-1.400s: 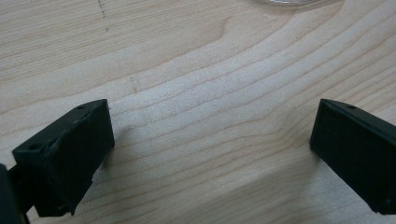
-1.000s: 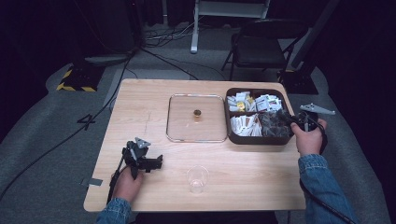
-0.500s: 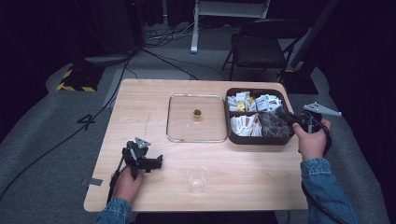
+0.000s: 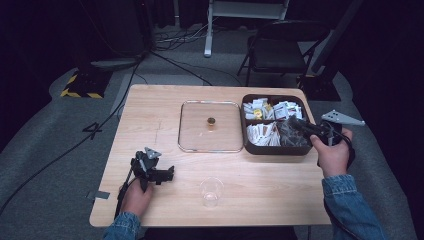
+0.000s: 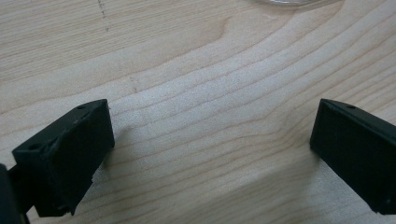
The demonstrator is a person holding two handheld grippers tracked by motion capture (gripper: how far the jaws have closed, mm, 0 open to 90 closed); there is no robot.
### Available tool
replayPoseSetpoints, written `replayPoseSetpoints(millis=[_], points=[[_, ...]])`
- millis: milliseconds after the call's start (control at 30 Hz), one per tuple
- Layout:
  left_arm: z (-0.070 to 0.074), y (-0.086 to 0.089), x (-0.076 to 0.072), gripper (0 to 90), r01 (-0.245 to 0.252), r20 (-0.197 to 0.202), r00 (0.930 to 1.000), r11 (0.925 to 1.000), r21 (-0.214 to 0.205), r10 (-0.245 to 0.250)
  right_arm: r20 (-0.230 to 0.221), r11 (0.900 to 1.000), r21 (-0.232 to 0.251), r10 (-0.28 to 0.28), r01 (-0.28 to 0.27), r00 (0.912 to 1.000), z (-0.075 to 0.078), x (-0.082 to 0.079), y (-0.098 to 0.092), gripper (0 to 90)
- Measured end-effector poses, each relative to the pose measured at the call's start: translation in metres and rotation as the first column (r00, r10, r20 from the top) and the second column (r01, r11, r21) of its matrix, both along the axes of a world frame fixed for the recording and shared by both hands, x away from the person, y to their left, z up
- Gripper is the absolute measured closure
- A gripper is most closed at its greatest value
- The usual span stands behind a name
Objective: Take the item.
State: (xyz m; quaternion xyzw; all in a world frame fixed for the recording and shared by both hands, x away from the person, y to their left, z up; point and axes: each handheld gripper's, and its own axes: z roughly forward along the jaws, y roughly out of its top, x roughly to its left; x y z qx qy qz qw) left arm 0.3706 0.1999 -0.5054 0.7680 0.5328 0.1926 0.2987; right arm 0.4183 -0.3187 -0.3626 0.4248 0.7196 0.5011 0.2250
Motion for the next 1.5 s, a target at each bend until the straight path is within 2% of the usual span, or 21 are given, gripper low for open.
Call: replayPoseSetpoints(millis=[67, 333, 500, 567, 600, 700, 767, 800, 833, 867, 933, 1033, 1067, 1100, 1133, 1200, 1233, 1300, 1400, 1467, 1500], points=[[0.0, 0.0, 0.0, 0.1, 0.001, -0.001, 1.0, 1.0, 0.001, -0.001, 0.004, 0.9993, -0.007, 0.036, -0.036, 0.9993, 0.006, -0.005, 0.008, 79.0], [0.0, 0.0, -0.002, 0.1, -0.001, -0.002, 1.0, 1.0, -0.002, 0.001, 0.016, 0.9928, -0.011, 0.119, -0.119, 0.9928, 0.017, -0.016, 0.03, 79.0], [0.0, 0.0, -0.002, 0.1, -0.001, -0.001, 1.0, 1.0, -0.002, 0.001, 0.019, 0.982, -0.01, 0.189, -0.189, 0.9818, 0.023, -0.025, 0.052, 78.9], [0.0, 0.0, -0.002, 0.1, 0.001, -0.001, 1.0, 1.0, 0.0, -0.001, 0.02, 0.9802, -0.011, 0.198, -0.197, 0.9801, 0.024, -0.026, 0.054, 78.9], [0.0, 0.0, -0.002, 0.1, 0.001, -0.001, 1.0, 1.0, 0.0, -0.001, 0.017, 0.975, -0.013, 0.222, -0.222, 0.9749, 0.025, -0.029, 0.062, 78.9], [0.0, 0.0, -0.002, 0.1, 0.001, -0.002, 1.0, 1.0, -0.003, -0.001, 0.007, 0.9673, -0.008, 0.254, -0.254, 0.9672, 0.024, -0.033, 0.072, 78.9], [0.0, 0.0, -0.002, 0.1, 0.001, -0.002, 1.0, 1.0, -0.002, -0.001, 0.006, 0.9654, -0.008, 0.261, -0.261, 0.9653, 0.024, -0.034, 0.074, 78.9], [0.0, 0.0, -0.002, 0.1, 0.002, -0.001, 1.0, 1.0, 0.0, -0.002, 0.003, 0.9591, -0.004, 0.283, -0.283, 0.9591, 0.024, -0.038, 0.081, 78.9], [0.0, 0.0, -0.002, 0.0, 0.002, -0.001, 1.0, 1.0, 0.0, -0.002, 0.003, 0.9591, -0.004, 0.283, -0.283, 0.9591, 0.024, -0.038, 0.081, 78.9], [0.0, 0.0, -0.001, 0.0, 0.005, -0.002, 1.0, 1.0, -0.002, -0.005, -0.001, 0.953, -0.002, 0.303, -0.303, 0.953, 0.024, -0.042, 0.087, 78.9], [0.0, 0.0, -0.001, 0.0, 0.008, -0.002, 1.0, 1.0, -0.001, -0.008, -0.003, 0.9501, 0.0, 0.312, -0.312, 0.9501, 0.024, -0.043, 0.09, 78.9], [0.0, 0.0, -0.001, 0.1, 0.006, -0.004, 1.0, 1.0, -0.004, -0.006, -0.003, 0.9378, -0.001, 0.347, -0.347, 0.9378, 0.025, -0.05, 0.101, 78.9], [0.0, 0.0, -0.001, 0.0, 0.006, -0.004, 1.0, 1.0, -0.004, -0.006, -0.003, 0.9301, 0.002, 0.367, -0.367, 0.9301, 0.025, -0.053, 0.106, 78.9], [0.0, 0.0, -0.001, 0.0, 0.006, -0.003, 1.0, 1.0, -0.003, -0.006, -0.003, 0.9301, 0.002, 0.367, -0.367, 0.9301, 0.025, -0.053, 0.106, 78.9], [0.0, 0.0, -0.001, 0.1, 0.006, -0.003, 1.0, 1.0, -0.003, -0.006, -0.007, 0.9214, 0.007, 0.389, -0.389, 0.9214, 0.025, -0.056, 0.113, 78.9], [0.0, 0.0, -0.001, 0.0, 0.006, -0.003, 1.0, 1.0, -0.003, -0.006, -0.012, 0.9153, 0.013, 0.403, -0.403, 0.9153, 0.025, -0.058, 0.116, 78.9], [0.0, 0.0, -0.001, 0.0, 0.006, -0.003, 1.0, 1.0, -0.003, -0.006, -0.012, 0.9153, 0.013, 0.403, -0.403, 0.9153, 0.025, -0.058, 0.116, 78.9], [0.0, 0.0, -0.001, 0.0, 0.006, -0.003, 1.0, 1.0, -0.003, -0.006, -0.018, 0.9026, 0.023, 0.43, -0.43, 0.9025, 0.024, -0.062, 0.124, 78.8], [0.0, 0.0, -0.001, 0.0, 0.006, -0.002, 1.0, 1.0, -0.003, -0.006, -0.019, 0.8946, 0.031, 0.446, -0.446, 0.8947, 0.023, -0.065, 0.129, 78.8], [0.0, 0.0, -0.001, 0.1, 0.005, -0.004, 1.0, 1.0, -0.004, -0.005, -0.024, 0.8791, 0.033, 0.476, -0.476, 0.8789, 0.022, -0.071, 0.137, 78.8], [0.0, 0.0, -0.001, 0.1, 0.005, -0.004, 1.0, 1.0, -0.004, -0.005, -0.026, 0.8768, 0.033, 0.481, -0.48, 0.8765, 0.021, -0.072, 0.138, 78.8]])
